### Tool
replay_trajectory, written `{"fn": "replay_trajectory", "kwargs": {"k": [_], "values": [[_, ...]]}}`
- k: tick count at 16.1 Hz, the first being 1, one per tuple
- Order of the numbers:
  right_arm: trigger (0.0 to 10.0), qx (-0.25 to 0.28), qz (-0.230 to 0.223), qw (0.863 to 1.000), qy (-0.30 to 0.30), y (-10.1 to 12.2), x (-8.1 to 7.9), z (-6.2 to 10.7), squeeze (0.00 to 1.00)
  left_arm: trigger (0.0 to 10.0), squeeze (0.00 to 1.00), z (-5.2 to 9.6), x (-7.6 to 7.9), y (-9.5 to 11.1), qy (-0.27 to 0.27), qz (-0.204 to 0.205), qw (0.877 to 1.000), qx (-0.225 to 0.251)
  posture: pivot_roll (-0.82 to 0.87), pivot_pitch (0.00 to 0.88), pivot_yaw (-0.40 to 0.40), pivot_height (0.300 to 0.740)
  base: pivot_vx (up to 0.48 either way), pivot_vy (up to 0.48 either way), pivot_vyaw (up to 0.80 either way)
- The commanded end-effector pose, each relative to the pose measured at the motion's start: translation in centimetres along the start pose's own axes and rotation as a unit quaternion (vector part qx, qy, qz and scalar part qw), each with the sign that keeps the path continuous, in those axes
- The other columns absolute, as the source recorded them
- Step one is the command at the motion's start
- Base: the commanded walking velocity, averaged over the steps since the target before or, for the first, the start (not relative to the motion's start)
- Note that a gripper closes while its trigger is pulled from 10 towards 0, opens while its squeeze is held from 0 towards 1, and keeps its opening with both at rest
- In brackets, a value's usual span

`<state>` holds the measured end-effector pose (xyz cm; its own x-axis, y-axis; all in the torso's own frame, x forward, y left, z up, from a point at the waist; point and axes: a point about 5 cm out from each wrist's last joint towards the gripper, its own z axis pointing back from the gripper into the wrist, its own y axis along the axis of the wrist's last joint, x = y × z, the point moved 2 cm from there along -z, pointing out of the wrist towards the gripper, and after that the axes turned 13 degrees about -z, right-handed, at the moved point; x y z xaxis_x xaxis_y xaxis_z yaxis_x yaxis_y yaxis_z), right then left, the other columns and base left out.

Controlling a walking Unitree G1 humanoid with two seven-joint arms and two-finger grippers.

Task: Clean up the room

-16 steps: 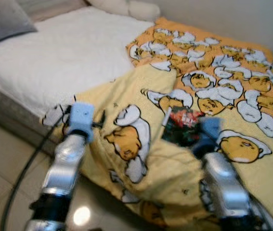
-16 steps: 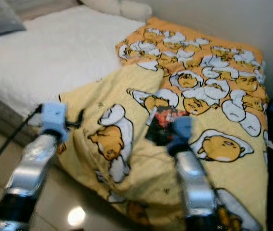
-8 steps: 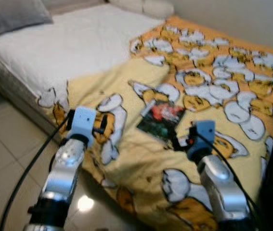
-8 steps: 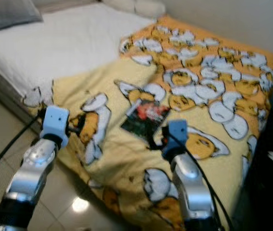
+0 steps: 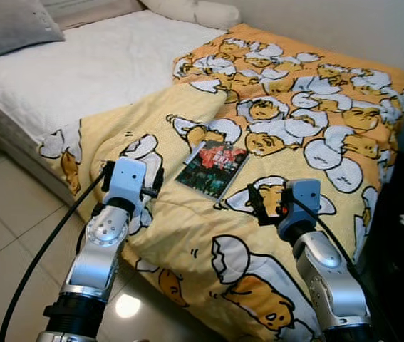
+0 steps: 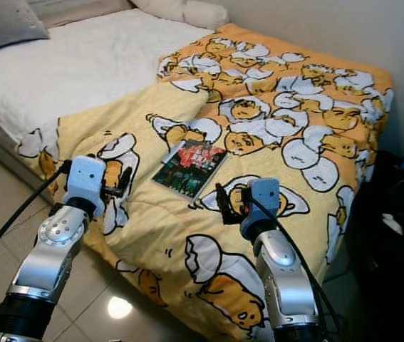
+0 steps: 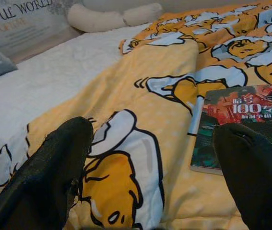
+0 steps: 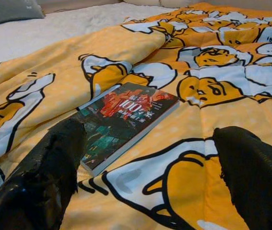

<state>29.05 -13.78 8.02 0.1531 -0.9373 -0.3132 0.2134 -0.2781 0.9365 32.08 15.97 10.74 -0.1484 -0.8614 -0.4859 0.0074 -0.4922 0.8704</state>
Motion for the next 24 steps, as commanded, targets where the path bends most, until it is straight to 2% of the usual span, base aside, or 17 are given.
{"fn": "replay_trajectory", "kwargs": {"k": [1, 3, 6, 10, 11, 12, 14, 16, 20, 24], "values": [[10.0, 0.004, 0.003, 1.000, -0.005, 0.4, 0.0, -0.1, 1.00, 10.0, 1.00, 0.1, 0.0, -0.3, -0.005, 0.003, 1.000, 0.001, -0.02, 0.000, -0.023, 0.740, 0.000, 0.000, 0.00], [10.0, 0.001, 0.008, 1.000, 0.002, 0.3, -0.1, 0.0, 0.96, 10.0, 1.00, 0.1, 0.0, 0.0, -0.010, 0.014, 1.000, 0.011, -0.02, 0.000, -0.022, 0.740, 0.000, 0.000, 0.00], [10.0, -0.018, 0.013, 0.998, 0.060, -0.2, -1.7, 0.3, 0.98, 10.0, 1.00, 0.1, 0.0, 0.2, -0.021, 0.029, 0.999, 0.019, -0.03, 0.000, -0.018, 0.740, 0.200, 0.000, 0.73], [10.0, -0.033, 0.017, 0.995, 0.092, -0.7, -2.5, 0.5, 0.98, 10.0, 1.00, 0.1, 0.1, 0.3, -0.029, 0.031, 0.999, 0.023, -0.03, 0.000, -0.013, 0.740, 0.372, 0.000, 0.80], [10.0, -0.033, 0.017, 0.995, 0.092, -0.7, -2.5, 0.5, 0.98, 10.0, 1.00, 0.1, 0.1, 0.3, -0.029, 0.031, 0.999, 0.024, -0.03, 0.000, -0.013, 0.740, 0.375, 0.000, 0.80], [10.0, -0.041, 0.013, 0.996, 0.079, -0.9, -2.1, 0.4, 0.89, 10.0, 1.00, 0.2, 0.5, 0.2, -0.048, 0.019, 0.998, 0.023, -0.03, 0.000, -0.013, 0.740, 0.000, 0.000, 0.00], [10.0, -0.038, 0.014, 0.997, 0.069, -0.8, -1.7, 0.4, 0.88, 10.0, 0.98, 0.4, 1.0, 0.1, -0.068, 0.011, 0.997, 0.025, -0.04, 0.000, -0.013, 0.740, 0.000, 0.000, 0.00], [10.0, -0.037, 0.013, 0.997, 0.065, -0.6, -1.6, 0.4, 0.89, 10.0, 0.97, 0.5, 1.3, 0.1, -0.081, 0.005, 0.996, 0.028, -0.04, 0.000, -0.012, 0.740, 0.000, 0.000, 0.00], [10.0, -0.027, -0.004, 0.998, 0.058, -0.2, -1.5, 0.3, 1.00, 10.0, 0.97, 0.8, 2.1, 0.2, -0.117, -0.013, 0.992, 0.035, -0.04, 0.000, -0.018, 0.740, 0.000, 0.000, 0.00], [10.0, -0.019, -0.028, 0.999, 0.024, 0.0, -0.4, 0.1, 1.00, 10.0, 0.97, 1.2, 2.2, -0.1, -0.133, -0.021, 0.990, 0.030, -0.04, 0.000, -0.016, 0.740, 0.000, 0.000, 0.00]]}}
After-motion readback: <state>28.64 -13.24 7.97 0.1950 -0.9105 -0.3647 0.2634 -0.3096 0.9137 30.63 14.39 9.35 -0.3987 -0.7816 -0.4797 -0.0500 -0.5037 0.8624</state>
